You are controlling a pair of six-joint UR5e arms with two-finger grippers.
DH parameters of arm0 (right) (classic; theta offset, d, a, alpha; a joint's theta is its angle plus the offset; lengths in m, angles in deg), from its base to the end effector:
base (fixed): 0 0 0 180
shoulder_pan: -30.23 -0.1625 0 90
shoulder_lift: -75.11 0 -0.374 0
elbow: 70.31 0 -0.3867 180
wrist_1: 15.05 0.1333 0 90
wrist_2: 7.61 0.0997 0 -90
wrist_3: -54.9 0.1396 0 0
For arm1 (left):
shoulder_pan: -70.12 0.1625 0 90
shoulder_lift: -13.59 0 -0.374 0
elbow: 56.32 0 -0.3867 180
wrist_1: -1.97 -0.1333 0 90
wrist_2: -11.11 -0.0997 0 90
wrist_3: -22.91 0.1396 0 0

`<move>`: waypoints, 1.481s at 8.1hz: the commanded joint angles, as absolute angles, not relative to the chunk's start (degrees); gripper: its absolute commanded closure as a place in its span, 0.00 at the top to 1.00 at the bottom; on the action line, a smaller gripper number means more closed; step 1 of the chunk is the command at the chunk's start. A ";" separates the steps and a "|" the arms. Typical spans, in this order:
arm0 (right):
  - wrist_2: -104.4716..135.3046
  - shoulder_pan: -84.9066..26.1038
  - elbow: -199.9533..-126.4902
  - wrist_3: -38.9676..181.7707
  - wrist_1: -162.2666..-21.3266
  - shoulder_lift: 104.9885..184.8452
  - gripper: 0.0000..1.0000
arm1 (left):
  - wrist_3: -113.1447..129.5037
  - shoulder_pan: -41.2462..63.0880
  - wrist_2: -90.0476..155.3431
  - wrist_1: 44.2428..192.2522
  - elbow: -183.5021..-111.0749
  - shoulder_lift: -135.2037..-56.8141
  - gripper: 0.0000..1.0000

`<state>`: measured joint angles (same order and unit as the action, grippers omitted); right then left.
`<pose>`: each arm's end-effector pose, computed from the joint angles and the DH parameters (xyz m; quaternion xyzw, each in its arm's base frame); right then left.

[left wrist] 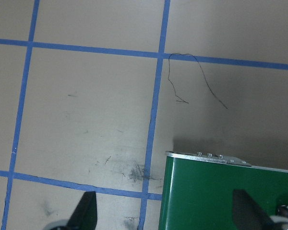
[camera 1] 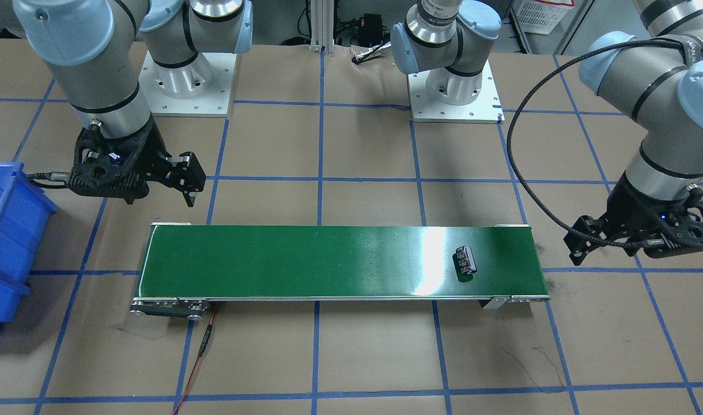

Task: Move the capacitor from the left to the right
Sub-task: 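Lower the right gripper over the belt while the capacitor rides toward it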

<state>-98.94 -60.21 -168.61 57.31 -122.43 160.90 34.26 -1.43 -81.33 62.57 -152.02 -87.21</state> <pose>0.1340 -0.5151 0.3211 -0.0177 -0.9989 0.0428 0.0105 0.0593 -0.5802 0.3064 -0.0639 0.9914 -0.1031 0.0493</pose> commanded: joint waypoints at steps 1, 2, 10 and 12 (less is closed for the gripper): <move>-96.47 -60.21 -168.75 57.80 -127.02 156.68 1.00 | 34.25 -1.51 -81.35 66.01 -151.94 -84.33 1.00; -94.03 -60.21 -168.75 57.97 -127.81 156.58 1.00 | 34.07 -2.21 -81.35 69.69 -151.86 -83.02 1.00; -90.13 -62.40 -175.87 60.42 -134.84 155.71 0.96 | 34.25 -7.58 -81.61 88.19 -151.77 -81.16 1.00; -90.22 -63.20 -175.96 62.36 -135.02 154.92 0.92 | 34.33 -7.49 -81.52 88.19 -151.86 -81.42 1.00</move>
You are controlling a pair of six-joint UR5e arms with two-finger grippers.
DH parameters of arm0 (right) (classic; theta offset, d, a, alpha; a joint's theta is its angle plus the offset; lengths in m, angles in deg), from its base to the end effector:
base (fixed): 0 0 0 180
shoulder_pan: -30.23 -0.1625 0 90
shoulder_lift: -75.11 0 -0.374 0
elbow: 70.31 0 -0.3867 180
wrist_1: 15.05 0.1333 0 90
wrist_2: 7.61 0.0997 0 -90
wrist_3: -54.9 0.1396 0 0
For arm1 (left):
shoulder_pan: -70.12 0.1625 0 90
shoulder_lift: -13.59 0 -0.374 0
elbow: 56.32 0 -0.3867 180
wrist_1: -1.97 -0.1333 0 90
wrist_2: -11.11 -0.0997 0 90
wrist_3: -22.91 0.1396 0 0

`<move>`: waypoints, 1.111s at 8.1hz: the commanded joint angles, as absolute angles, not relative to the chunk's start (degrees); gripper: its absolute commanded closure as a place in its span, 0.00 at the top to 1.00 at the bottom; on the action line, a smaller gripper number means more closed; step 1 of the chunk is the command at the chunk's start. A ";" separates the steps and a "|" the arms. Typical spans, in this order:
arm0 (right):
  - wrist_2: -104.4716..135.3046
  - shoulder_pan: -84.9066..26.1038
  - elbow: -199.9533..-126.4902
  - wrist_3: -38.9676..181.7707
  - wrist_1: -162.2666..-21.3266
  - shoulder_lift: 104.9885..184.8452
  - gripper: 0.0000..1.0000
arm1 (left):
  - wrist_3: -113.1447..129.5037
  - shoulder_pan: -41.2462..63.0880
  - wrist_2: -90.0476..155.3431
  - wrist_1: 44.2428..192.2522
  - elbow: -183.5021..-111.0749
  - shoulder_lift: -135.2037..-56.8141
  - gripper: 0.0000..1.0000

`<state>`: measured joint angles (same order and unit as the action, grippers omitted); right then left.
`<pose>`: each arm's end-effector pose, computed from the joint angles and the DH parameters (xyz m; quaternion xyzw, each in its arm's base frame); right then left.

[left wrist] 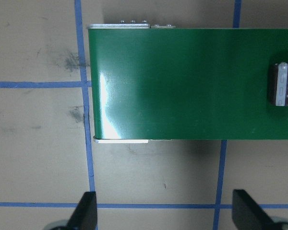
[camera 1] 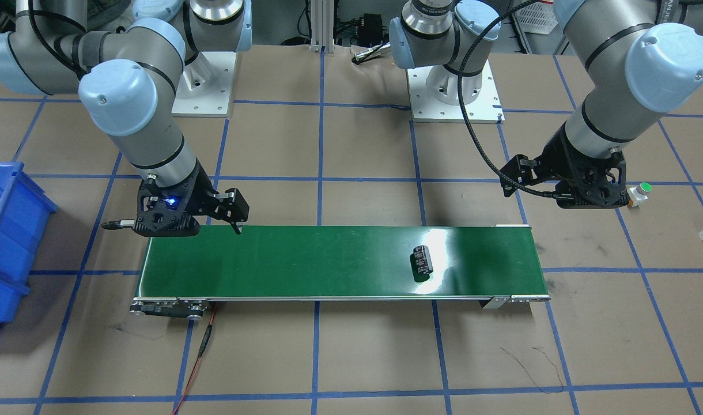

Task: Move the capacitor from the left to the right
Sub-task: 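Lower the right gripper over the belt while the capacitor rides toward it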

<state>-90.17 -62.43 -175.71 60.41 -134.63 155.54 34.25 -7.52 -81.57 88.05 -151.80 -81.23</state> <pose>0.1755 -0.5156 0.2381 0.0222 0.9968 -0.0354 0.0675 -0.0178 -0.5111 0.3164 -0.0076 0.9981 0.0592 0.0114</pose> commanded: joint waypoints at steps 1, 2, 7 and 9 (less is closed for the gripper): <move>-90.48 -63.28 -175.96 62.46 -136.59 153.70 0.91 | 34.34 -7.49 -81.52 88.10 -151.86 -81.51 1.00; -90.66 -63.29 -175.96 62.46 -137.99 152.90 0.91 | 34.42 -7.58 -81.52 88.10 -151.86 -81.60 1.00; -89.96 -63.29 -175.96 62.55 -143.46 149.46 0.92 | 34.51 -8.10 -81.70 88.89 -151.68 -80.29 1.00; -90.05 -63.29 -175.87 62.55 -143.46 149.46 0.93 | 34.51 -8.28 -83.45 89.59 -151.68 -79.32 1.00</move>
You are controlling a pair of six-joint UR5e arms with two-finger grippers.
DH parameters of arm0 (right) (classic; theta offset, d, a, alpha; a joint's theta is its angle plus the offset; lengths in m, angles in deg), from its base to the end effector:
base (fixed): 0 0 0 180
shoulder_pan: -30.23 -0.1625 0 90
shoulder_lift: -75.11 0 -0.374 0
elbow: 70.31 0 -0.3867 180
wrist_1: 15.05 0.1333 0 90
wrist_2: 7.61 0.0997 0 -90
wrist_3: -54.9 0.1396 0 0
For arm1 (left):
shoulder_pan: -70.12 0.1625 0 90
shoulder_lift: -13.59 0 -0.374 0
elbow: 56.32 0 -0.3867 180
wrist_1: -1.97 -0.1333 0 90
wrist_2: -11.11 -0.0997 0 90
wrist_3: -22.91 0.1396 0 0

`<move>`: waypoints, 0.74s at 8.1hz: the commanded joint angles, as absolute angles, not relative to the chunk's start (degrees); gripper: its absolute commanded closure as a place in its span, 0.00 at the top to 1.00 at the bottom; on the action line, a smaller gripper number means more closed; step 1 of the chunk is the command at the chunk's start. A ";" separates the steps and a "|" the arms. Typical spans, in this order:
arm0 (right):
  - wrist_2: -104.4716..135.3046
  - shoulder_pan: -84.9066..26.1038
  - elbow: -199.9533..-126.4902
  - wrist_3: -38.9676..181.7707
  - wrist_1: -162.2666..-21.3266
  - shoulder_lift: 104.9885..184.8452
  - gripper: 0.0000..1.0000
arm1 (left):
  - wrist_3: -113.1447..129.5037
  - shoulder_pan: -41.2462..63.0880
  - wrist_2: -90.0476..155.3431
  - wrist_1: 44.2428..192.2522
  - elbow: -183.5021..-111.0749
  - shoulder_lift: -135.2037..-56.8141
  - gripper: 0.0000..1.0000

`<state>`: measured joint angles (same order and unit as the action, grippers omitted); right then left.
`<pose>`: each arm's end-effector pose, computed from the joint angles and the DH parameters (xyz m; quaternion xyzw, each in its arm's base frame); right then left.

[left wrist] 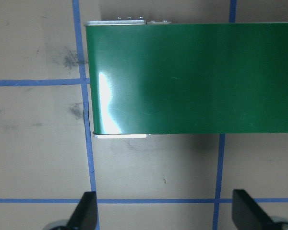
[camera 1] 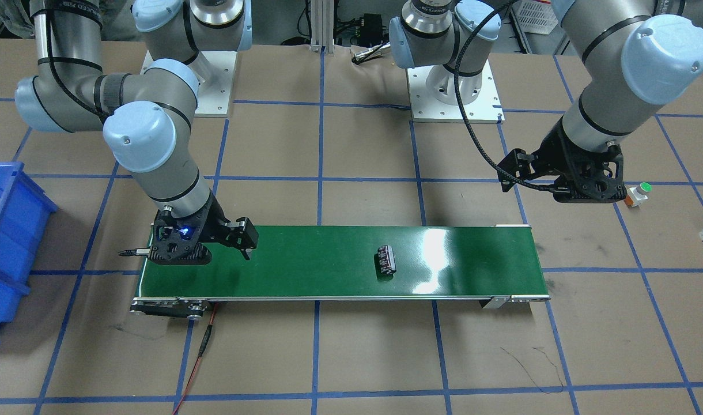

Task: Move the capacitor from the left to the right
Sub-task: 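Lower the right gripper over the belt while the capacitor rides toward it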

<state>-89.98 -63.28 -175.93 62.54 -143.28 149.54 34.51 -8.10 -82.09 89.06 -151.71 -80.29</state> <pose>0.1850 -0.5368 0.1974 0.0318 0.9954 -0.0545 0.0720 -0.0227 -0.5059 0.3238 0.0000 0.9981 0.0599 0.0161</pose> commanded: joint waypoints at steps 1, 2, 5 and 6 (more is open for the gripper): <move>-90.05 -63.29 -175.87 62.46 -143.55 149.38 0.93 | 34.51 -8.54 -83.46 89.60 -151.68 -79.32 1.00; -90.13 -63.29 -175.87 62.46 -143.46 149.38 0.93 | 34.51 -9.33 -83.72 89.60 -151.68 -79.23 1.00; -90.48 -63.29 -175.96 62.46 -143.55 149.38 0.93 | 34.51 -9.86 -83.63 89.68 -150.19 -80.10 1.00; -90.49 -63.29 -175.87 62.46 -143.55 149.29 0.93 | 34.42 -9.86 -83.54 89.51 -150.01 -80.37 1.00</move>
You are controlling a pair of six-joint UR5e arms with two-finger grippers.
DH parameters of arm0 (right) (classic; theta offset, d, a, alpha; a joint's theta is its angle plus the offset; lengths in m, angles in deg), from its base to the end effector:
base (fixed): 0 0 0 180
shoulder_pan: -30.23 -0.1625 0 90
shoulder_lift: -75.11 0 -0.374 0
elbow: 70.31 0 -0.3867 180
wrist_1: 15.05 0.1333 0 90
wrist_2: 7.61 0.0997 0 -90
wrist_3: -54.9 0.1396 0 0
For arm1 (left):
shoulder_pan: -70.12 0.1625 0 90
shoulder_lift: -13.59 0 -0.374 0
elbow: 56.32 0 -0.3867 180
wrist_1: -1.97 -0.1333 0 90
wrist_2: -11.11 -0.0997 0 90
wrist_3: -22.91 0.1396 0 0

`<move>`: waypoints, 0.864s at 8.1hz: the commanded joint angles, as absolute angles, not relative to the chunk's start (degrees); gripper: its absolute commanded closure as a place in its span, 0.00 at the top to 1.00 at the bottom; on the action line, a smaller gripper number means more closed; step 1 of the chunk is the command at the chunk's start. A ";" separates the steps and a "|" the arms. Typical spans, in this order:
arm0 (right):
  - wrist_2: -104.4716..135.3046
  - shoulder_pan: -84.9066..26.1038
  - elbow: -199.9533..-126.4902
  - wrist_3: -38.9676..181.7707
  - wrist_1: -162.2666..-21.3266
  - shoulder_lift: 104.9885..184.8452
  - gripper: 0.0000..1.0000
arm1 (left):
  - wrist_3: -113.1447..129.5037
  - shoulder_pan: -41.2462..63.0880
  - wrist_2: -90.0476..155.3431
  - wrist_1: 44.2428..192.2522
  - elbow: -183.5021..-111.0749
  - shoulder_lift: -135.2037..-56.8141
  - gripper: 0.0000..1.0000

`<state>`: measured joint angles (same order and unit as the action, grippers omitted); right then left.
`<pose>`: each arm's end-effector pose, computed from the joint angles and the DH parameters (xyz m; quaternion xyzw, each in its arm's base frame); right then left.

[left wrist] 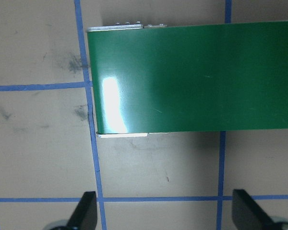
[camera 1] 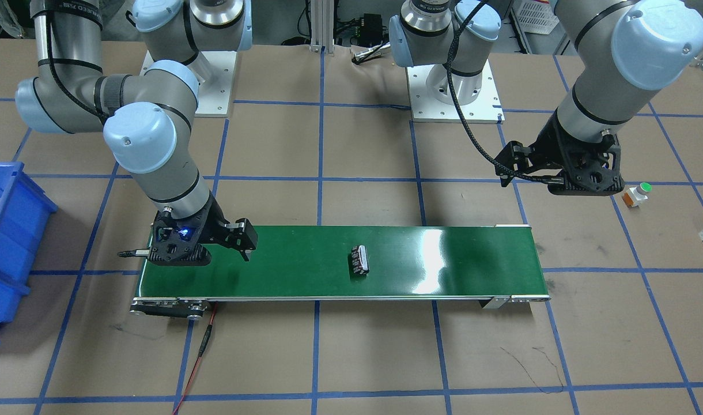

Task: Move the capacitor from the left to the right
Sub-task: 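Lower the right gripper over the belt while the capacitor rides toward it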

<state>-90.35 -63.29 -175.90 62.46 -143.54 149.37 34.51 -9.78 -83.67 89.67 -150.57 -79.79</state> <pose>0.1843 -0.5377 0.1964 0.0312 0.9956 -0.0559 0.0689 -0.0336 -0.5054 0.3367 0.0150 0.9979 0.0535 0.0322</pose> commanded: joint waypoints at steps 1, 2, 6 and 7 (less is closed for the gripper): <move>-89.96 -63.37 -175.96 62.55 -143.55 149.20 0.93 | 34.42 -9.86 -83.46 89.33 -150.01 -80.37 1.00; -89.96 -63.55 -175.96 62.55 -143.55 148.94 0.93 | 34.42 -9.86 -83.46 89.33 -150.01 -80.37 1.00; -87.16 -64.51 -175.96 64.30 -146.80 147.44 0.93 | 34.42 -9.86 -83.54 89.24 -150.10 -80.37 1.00; -88.19 -65.56 -175.96 64.48 -146.80 147.36 0.92 | 34.42 -9.86 -83.46 89.24 -150.10 -80.37 1.00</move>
<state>-88.12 -64.21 -175.96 63.64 -146.40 147.63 34.42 -9.86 -83.54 89.27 -150.10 -80.37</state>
